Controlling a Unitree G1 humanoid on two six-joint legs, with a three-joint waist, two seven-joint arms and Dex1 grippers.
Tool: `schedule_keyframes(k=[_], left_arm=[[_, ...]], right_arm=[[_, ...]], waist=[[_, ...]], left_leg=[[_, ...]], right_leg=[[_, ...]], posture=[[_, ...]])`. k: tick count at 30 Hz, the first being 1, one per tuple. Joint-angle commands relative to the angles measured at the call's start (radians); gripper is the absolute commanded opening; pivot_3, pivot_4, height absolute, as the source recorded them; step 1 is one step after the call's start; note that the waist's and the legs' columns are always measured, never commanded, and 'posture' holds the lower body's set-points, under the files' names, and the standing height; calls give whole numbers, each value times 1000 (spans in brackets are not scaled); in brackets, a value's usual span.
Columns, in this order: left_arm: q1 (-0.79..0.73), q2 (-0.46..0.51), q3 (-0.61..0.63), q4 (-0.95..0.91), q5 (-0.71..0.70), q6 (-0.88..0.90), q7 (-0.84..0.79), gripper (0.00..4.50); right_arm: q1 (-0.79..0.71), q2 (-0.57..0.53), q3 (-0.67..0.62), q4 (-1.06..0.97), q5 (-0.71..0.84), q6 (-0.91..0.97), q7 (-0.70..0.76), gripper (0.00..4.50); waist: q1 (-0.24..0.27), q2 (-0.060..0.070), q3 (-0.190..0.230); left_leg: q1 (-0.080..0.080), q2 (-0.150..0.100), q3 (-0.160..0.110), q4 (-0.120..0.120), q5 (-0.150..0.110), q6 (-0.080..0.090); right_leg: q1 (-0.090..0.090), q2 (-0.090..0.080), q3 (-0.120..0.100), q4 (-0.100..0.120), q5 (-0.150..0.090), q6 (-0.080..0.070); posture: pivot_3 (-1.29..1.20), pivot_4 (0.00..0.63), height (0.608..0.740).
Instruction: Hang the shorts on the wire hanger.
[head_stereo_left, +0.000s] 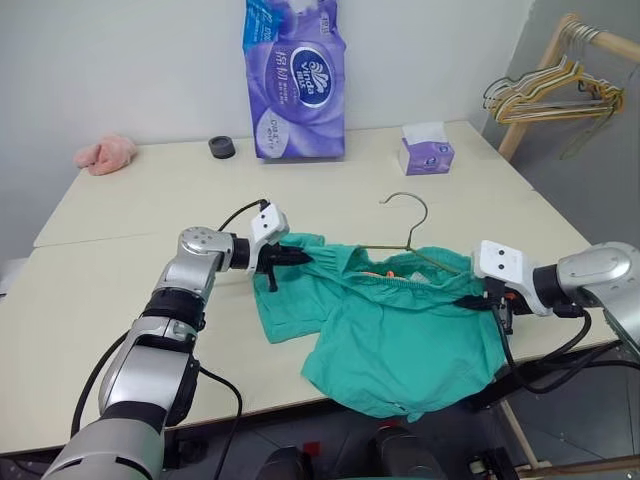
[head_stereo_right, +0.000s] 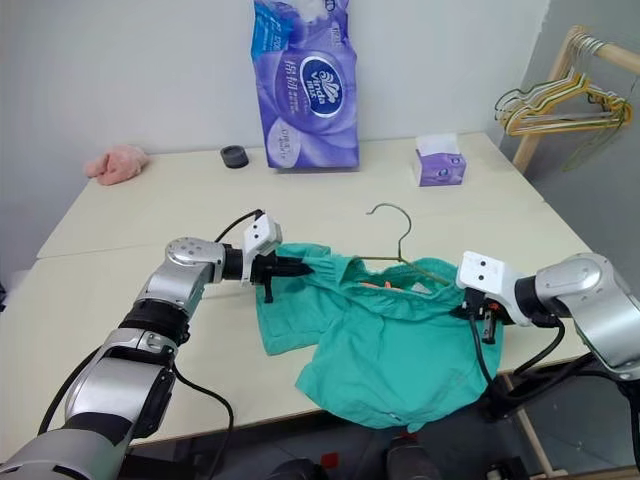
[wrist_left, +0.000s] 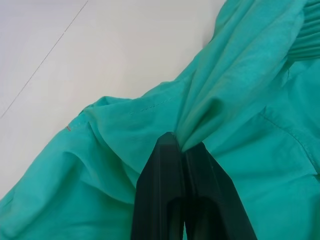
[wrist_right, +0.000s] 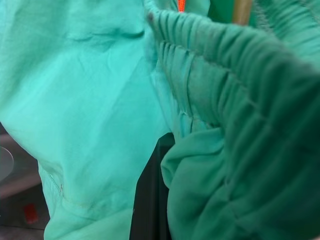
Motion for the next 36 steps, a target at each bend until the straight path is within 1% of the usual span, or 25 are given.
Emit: schedule_keyframes(k=[1, 7, 16, 19, 20, 24, 26, 29, 33, 36], left_arm=[[-23, 8, 39, -11, -11, 11, 28, 21], [-27, 2, 66, -21, -33, 63, 48, 21], [33, 4, 38, -140, -39, 122, -12, 21], [50, 5, 40, -183, -44, 154, -23, 589], [54, 5, 41, -196, -45, 161, -24, 854], [69, 5, 44, -234, -43, 165, -18, 2074], [73, 2, 56, -240, -38, 138, 15, 2711], [71, 9, 71, -224, -22, 70, 67, 3554], [61, 23, 96, -218, -36, 52, 105, 3554], [51, 45, 119, -233, -45, 62, 120, 3554]], right_arm=[[5, -21, -45, -42, 18, 0, 2, 0], [48, -51, -70, -79, 36, -5, 7, 0], [12, -1, -69, -82, 60, 25, -30, 0], [5, 8, -66, -81, 64, 32, -36, 0], [4, 8, -67, -82, 66, 33, -38, 0], [4, 11, -72, -79, 78, 45, -46, 0], [7, 17, -83, -81, 93, 61, -54, 0], [18, 30, -113, -86, 125, 96, -68, 0], [41, 25, -143, -104, 156, 123, -77, 0], [78, 27, -201, -134, 224, 205, -87, 0]], waist=[[0, 0, 0], [2, 0, 0], [0, 0, 0], [2, 0, 0], [2, 0, 0], [2, 0, 0], [3, 0, 0], [2, 0, 0], [2, 0, 0], [3, 0, 0]], left_leg=[[0, 0, 0, 0, 0, 0], [0, 0, 0, 0, 0, 0], [0, 0, 0, 0, 0, 0], [0, 0, 0, 0, 0, 0], [0, 0, 0, 0, 0, 0], [0, 0, 0, 0, 0, 0], [0, 0, 0, 0, 0, 0], [0, 0, 0, 0, 0, 0], [0, 0, 0, 0, 0, 0], [0, 0, -1, 0, 0, 0]], right_leg=[[0, 0, 0, 0, 0, 0], [0, 0, 0, 0, 0, 0], [0, 0, 0, 0, 0, 0], [0, 0, 0, 0, 0, 0], [0, 0, 0, 0, 0, 0], [0, 0, 0, 0, 0, 0], [0, 0, 0, 0, 0, 0], [0, 0, 0, 0, 0, 0], [0, 0, 0, 0, 0, 0], [0, 0, 0, 0, 0, 0]], posture=[[-202, 60, 740], [-200, 64, 740], [-197, 65, 740], [-197, 65, 740], [-195, 65, 740], [-195, 65, 740], [-196, 65, 740], [-199, 67, 740], [-204, 68, 740], [-203, 70, 740]])
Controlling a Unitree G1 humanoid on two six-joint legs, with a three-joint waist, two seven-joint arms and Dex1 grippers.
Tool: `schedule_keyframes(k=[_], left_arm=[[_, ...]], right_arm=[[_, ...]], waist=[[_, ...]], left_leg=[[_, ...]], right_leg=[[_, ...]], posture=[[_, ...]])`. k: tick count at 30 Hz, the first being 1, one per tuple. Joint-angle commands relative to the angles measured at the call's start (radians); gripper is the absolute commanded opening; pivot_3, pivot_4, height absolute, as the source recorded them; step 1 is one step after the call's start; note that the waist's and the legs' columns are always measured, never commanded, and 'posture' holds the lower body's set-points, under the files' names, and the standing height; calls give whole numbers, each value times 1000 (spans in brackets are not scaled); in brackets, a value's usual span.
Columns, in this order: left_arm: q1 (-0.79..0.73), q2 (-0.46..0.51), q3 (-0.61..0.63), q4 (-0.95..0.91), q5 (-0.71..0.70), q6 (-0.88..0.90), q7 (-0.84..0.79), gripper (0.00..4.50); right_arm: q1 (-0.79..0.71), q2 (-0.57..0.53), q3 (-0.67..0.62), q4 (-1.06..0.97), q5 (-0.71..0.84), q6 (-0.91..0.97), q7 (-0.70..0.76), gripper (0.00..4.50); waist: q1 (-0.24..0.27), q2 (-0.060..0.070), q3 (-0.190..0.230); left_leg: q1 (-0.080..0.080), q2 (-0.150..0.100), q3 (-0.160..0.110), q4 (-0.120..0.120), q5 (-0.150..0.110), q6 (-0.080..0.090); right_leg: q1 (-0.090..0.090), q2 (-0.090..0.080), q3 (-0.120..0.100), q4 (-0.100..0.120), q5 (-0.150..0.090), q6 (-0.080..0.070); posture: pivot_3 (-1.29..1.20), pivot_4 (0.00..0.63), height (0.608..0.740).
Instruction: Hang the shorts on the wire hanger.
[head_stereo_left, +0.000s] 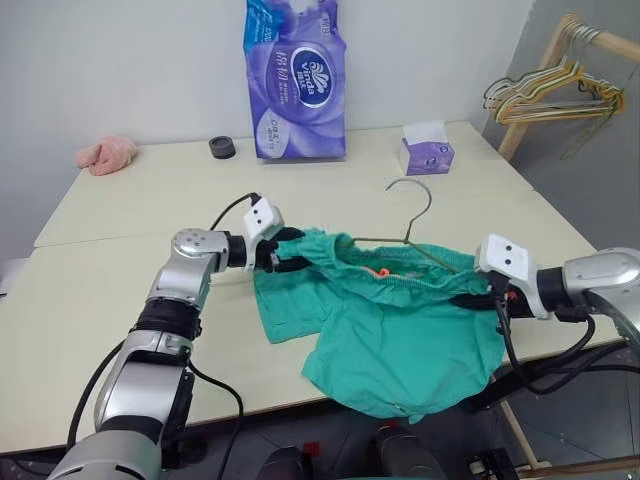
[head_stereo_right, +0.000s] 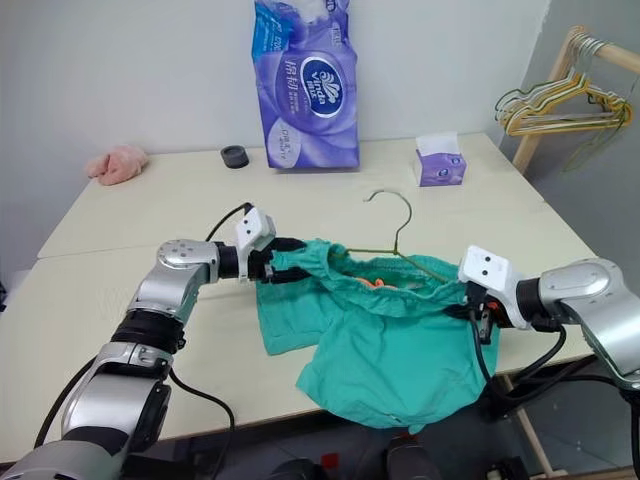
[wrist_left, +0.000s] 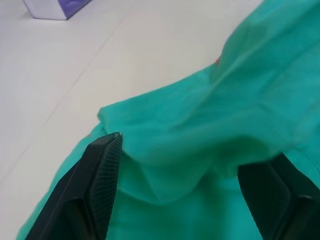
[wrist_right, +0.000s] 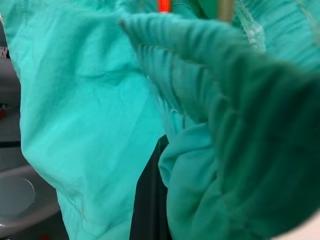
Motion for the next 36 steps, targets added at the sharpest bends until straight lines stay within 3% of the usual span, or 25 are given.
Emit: schedule_keyframes(k=[1, 7, 14, 24, 30, 36], left_arm=[[-28, 30, 41, -40, -22, -6, 17, 3554], [-16, 22, 41, -85, -33, 15, 23, 3554], [23, -34, 17, -259, -92, 130, 21, 3554], [-12, -152, -13, -459, -154, 334, 120, 3554], [-90, -210, -40, -583, -221, 521, 168, 3554], [-140, -228, -93, -642, -256, 526, 116, 3554]], right_arm=[[20, -8, -86, -54, 75, 68, -13, 0], [110, -29, -188, -72, 131, 133, -44, 0], [166, 60, -392, -108, 253, 338, -175, 0], [91, 174, -617, -196, 360, 693, -371, 0], [135, 177, -858, -155, 562, 727, -573, 0], [234, 126, -1028, -87, 764, 727, -823, 0]], waist=[[0, 0, 0], [3, 0, 0], [1, 0, 0], [-9, -1, 6], [-13, -1, 26], [-35, 3, 53]], left_leg=[[0, 0, 0, 0, 0, 0], [0, 0, 0, 0, 0, 0], [0, 0, 0, 0, 0, 0], [1, 0, 1, 0, 0, 0], [0, -1, 2, 0, 0, 0], [0, -1, 3, 0, 0, 0]], right_leg=[[0, 0, 0, 0, 0, 0], [1, 0, 0, 0, 0, 0], [1, 0, 0, 0, 0, 0], [2, 1, 2, -1, 0, 1], [2, 2, 2, -2, 0, 1], [2, 3, 4, -2, -3, 6]], posture=[[-201, 70, 740], [-199, 70, 740], [-229, 81, 740], [-297, 121, 740], [-338, 165, 740], [-357, 188, 740]])
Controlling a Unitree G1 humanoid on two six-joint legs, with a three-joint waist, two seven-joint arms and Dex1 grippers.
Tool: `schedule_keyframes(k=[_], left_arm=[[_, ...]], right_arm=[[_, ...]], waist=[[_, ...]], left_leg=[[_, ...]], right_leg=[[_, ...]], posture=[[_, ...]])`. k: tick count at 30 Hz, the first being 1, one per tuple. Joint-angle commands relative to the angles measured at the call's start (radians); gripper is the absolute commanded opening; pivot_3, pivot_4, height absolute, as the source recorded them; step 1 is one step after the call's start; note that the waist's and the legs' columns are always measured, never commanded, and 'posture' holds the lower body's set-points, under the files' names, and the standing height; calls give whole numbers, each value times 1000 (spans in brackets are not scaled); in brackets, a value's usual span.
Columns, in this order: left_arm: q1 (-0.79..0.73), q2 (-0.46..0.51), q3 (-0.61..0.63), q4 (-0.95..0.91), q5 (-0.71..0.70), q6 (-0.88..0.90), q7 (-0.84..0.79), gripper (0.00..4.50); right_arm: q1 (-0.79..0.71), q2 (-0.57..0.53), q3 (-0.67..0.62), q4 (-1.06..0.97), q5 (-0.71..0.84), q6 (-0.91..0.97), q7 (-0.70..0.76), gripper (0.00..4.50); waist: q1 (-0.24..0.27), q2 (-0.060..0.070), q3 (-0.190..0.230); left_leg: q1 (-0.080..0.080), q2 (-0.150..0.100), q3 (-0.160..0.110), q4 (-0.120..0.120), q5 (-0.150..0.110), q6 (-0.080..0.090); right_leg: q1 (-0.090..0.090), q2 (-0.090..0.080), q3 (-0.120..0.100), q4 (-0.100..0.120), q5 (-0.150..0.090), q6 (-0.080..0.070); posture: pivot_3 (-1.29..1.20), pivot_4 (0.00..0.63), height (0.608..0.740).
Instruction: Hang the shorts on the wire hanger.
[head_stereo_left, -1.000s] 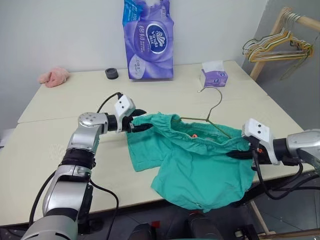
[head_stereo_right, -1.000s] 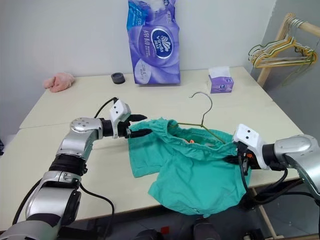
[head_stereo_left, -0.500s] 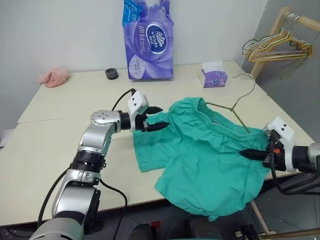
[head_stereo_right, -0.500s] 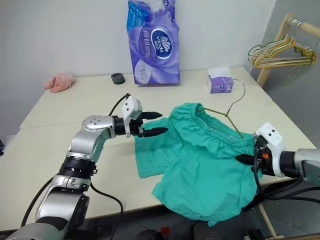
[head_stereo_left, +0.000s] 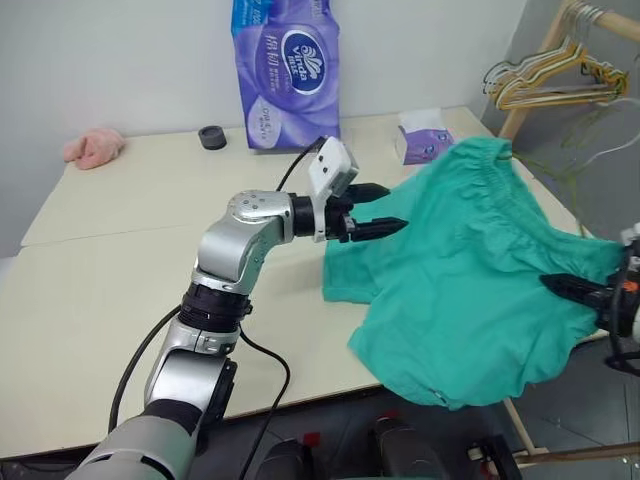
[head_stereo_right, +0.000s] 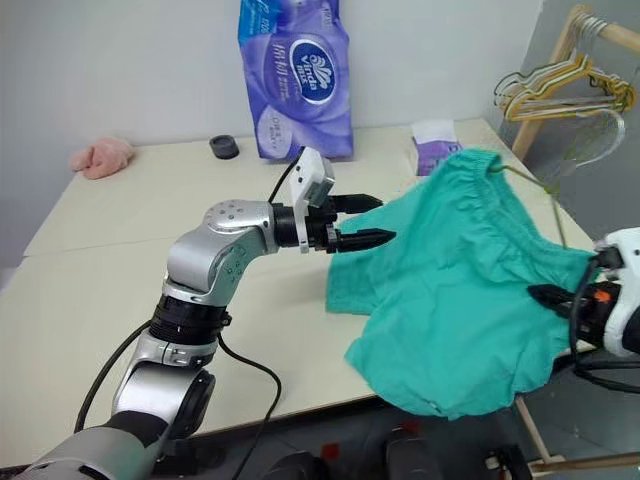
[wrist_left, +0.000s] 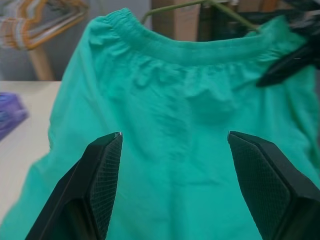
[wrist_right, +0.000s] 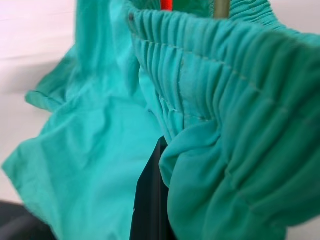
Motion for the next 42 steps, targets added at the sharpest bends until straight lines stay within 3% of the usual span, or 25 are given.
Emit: schedule_keyframes(k=[1, 4, 12, 19, 23, 30, 42], left_arm=[[-52, -18, -29, -54, -24, -41, -37, 3554], [-99, -55, -48, -39, -15, -85, -34, 3554], [-165, -146, -84, -19, -20, -143, -31, 3554], [-189, -179, -108, -18, -9, -166, -36, 3554], [-214, -201, -115, -3, -3, -184, -28, 3554], [-253, -235, -121, 23, 1, -211, -19, 3554], [-364, -312, -80, 183, -22, -245, -17, 3554]], right_arm=[[38, -48, -120, 25, 96, 8, -145, 0], [48, -88, -180, 85, 109, 8, -259, 0], [-124, -175, -199, 328, 167, 8, -531, 0], [-368, -210, -178, 539, 39, 8, -729, 0], [-529, -221, -126, 670, -89, 3, -746, 0], [-653, -256, -14, 866, -251, -28, -645, 0], [-636, -231, 24, 846, -398, 5, -500, 0]], waist=[[-5, 0, 11], [-21, -1, 23], [-46, -3, 38], [-55, -1, 51], [-57, 4, 55], [-52, 8, 61], [-45, 7, 72]], left_leg=[[0, 0, 0, 0, 0, 0], [0, 0, 2, 0, 0, 0], [-1, 1, 9, -1, -1, 2], [1, 2, 22, -2, -2, 5], [0, 2, 27, -2, -4, 7], [-2, 2, 32, -3, -7, 12], [-14, 1, 31, -3, -8, 13]], right_leg=[[0, 0, 0, 0, 0, 0], [0, 5, 2, -1, 0, 1], [0, 7, 10, -5, 0, 4], [-2, 9, 24, -6, 0, 8], [-3, 9, 28, -11, 2, 12], [-6, 9, 30, -17, 3, 15], [-17, 7, 30, -17, 6, 15]], posture=[[-359, 190, 740], [-368, 198, 740], [-366, 208, 740], [-351, 214, 740], [-344, 218, 740], [-320, 229, 740], [-306, 238, 740]])
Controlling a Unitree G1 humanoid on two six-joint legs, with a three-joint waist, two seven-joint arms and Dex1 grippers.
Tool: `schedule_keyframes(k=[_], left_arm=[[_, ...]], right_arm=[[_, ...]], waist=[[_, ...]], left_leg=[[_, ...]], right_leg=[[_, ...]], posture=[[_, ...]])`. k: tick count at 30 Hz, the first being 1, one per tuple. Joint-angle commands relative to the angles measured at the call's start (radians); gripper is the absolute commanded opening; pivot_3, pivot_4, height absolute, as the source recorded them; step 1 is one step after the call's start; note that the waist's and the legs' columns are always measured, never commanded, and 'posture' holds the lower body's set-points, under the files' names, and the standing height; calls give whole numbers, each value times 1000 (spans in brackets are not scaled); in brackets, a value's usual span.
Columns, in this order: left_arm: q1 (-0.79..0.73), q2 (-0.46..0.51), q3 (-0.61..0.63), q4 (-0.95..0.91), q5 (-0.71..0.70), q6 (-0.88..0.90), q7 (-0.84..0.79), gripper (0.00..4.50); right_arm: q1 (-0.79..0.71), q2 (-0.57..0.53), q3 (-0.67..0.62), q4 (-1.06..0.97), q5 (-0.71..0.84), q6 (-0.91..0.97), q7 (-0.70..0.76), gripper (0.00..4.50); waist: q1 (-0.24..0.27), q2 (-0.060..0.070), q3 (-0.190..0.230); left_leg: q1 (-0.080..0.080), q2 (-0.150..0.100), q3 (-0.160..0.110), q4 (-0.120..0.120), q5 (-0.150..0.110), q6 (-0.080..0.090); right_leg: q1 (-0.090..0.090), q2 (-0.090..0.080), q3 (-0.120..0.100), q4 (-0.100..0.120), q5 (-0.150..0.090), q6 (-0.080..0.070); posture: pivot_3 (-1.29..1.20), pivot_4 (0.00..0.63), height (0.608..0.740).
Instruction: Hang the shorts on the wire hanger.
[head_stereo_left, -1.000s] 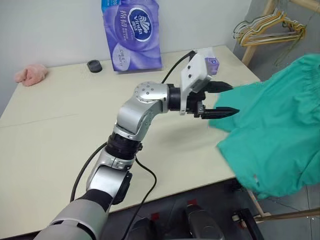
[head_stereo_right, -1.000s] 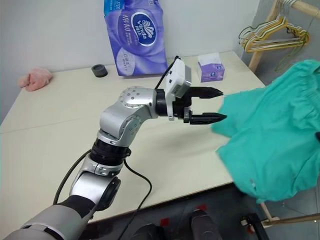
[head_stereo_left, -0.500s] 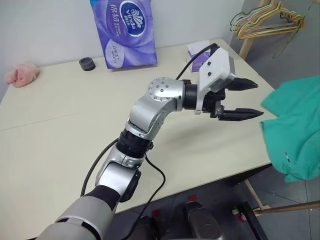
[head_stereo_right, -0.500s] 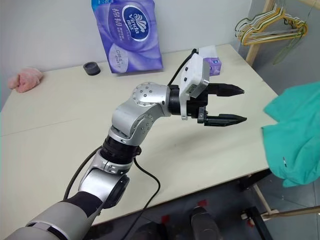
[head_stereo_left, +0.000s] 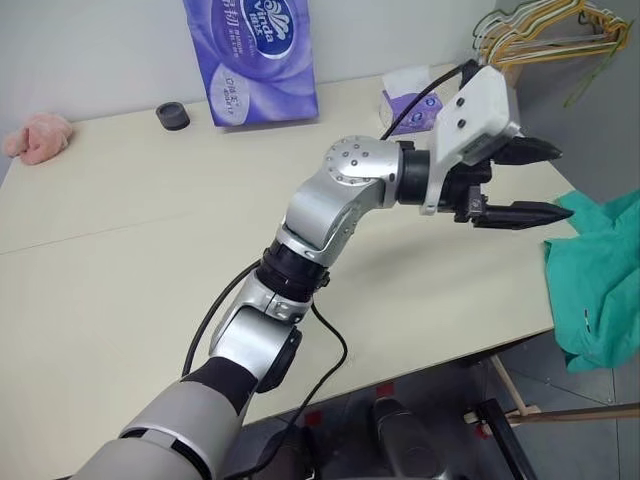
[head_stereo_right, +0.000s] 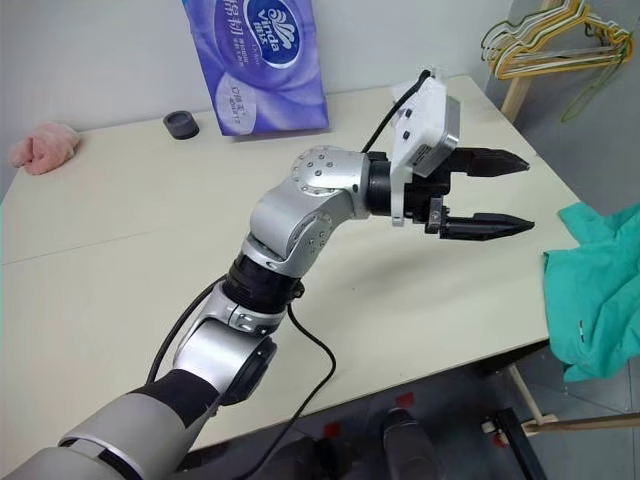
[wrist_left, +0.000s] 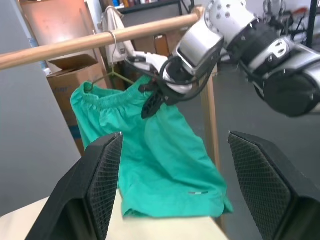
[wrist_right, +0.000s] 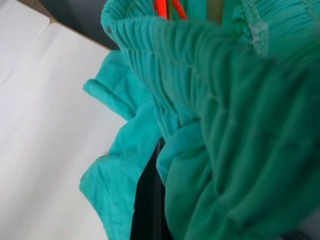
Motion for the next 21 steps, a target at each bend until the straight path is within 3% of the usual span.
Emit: schedule_keyframes(k=[1, 3, 4, 6, 14, 21], left_arm=[[-50, -18, 33, 34, -5, -42, 5, 3554], [-65, -25, 36, 63, 6, -72, 6, 3554], [-69, -28, 36, 72, 8, -81, 6, 3586], [-74, -32, 36, 83, 9, -93, 5, 3586], [-74, -43, 28, 95, 21, -125, 1, 3586], [-70, -55, 26, 108, 29, -144, -4, 3586]], right_arm=[[10, -17, 18, -53, -41, 2, 61, 0], [22, -17, 27, -78, -63, 7, 81, 0], [26, -15, 28, -88, -71, 9, 91, 501], [33, -9, 25, -104, -83, 10, 105, 968], [86, -25, 14, -218, -115, 10, 133, 3704], [165, -18, -86, -442, -91, 10, -3, 3704]], waist=[[-1, 0, 1], [-1, 0, 2], [-1, 0, 2], [-2, 1, 3], [-2, 1, 4], [-4, 2, 4]], left_leg=[[0, 0, 0, 0, 0, 0], [0, 0, 0, 0, 0, 0], [0, 0, 0, 0, 0, 0], [0, 0, 0, 0, 0, 0], [0, 0, 0, 0, 0, 0], [-1, -1, 0, 0, 0, 0]], right_leg=[[0, 0, 0, 0, 0, 0], [0, 0, 0, 0, 0, 2], [0, 0, 0, 0, -1, 2], [0, 0, 0, 0, -1, 2], [0, 0, 0, 0, 0, 2], [-1, -1, 0, 1, -1, 3]], posture=[[-308, 238, 740], [-309, 239, 740], [-310, 239, 740], [-312, 239, 740], [-321, 235, 740], [-353, 228, 740]])
